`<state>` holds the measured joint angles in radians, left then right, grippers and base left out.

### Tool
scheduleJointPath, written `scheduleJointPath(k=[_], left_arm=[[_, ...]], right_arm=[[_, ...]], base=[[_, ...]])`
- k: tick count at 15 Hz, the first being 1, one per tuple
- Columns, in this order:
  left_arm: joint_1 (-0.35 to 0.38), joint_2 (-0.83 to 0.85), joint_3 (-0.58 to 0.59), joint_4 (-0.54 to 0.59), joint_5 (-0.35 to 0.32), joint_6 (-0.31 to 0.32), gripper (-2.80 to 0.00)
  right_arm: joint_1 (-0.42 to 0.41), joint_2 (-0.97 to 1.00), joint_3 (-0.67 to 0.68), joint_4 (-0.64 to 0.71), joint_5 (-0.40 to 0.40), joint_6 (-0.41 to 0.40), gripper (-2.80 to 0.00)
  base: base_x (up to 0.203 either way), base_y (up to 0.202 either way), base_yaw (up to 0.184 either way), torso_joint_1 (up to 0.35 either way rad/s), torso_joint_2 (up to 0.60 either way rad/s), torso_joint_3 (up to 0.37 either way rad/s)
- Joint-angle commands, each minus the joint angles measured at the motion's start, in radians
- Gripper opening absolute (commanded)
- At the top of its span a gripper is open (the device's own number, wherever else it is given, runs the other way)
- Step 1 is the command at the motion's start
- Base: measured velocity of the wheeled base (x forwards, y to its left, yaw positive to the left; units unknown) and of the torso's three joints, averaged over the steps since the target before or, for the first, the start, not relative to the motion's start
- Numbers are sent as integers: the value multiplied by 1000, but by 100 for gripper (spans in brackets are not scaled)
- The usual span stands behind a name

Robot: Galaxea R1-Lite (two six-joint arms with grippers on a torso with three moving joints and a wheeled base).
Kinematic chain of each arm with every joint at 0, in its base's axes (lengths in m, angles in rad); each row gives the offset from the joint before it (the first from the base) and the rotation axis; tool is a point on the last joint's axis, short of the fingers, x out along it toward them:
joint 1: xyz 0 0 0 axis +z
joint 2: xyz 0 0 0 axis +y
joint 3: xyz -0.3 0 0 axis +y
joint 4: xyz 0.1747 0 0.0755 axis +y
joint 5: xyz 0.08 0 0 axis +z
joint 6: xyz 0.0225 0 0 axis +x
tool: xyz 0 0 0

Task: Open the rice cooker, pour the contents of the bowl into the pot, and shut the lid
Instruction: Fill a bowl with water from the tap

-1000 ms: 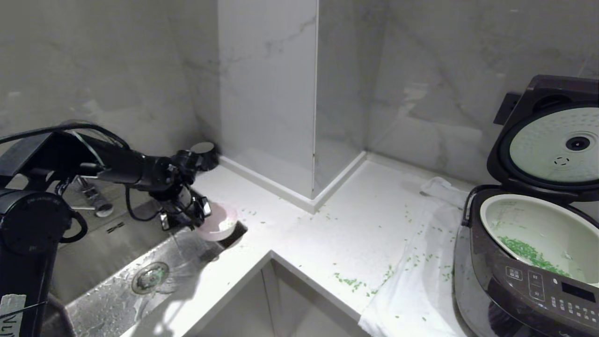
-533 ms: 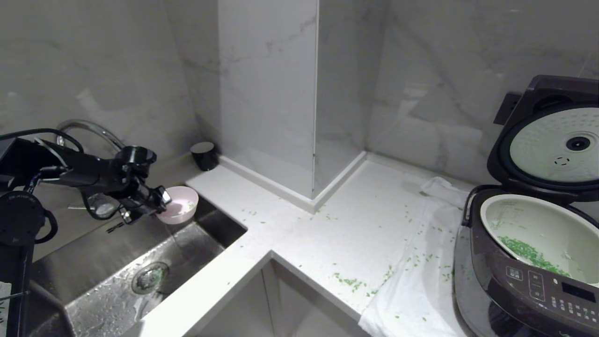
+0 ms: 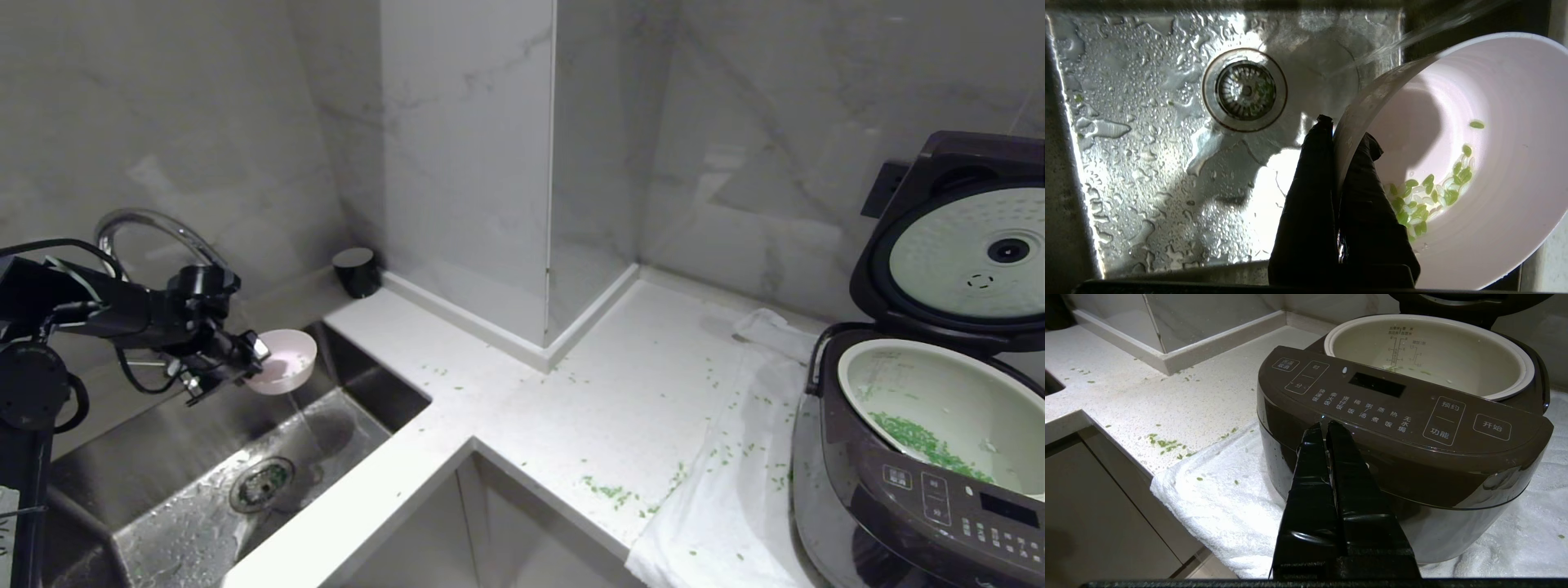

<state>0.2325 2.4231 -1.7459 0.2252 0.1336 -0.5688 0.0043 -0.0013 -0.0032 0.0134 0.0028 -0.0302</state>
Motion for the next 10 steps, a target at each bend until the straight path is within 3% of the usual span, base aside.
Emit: scheduleJointPath(k=[1,10], left_arm=[[29,23,-23,2,1,-6,-280],[34,26,-27,3,3,-23,-280]], right_arm=[[0,1,0,0,0,0,-280],[0,1,0,0,0,0,-280]], base=[[0,0,0,0,0,0],[0,0,0,0,0,0]])
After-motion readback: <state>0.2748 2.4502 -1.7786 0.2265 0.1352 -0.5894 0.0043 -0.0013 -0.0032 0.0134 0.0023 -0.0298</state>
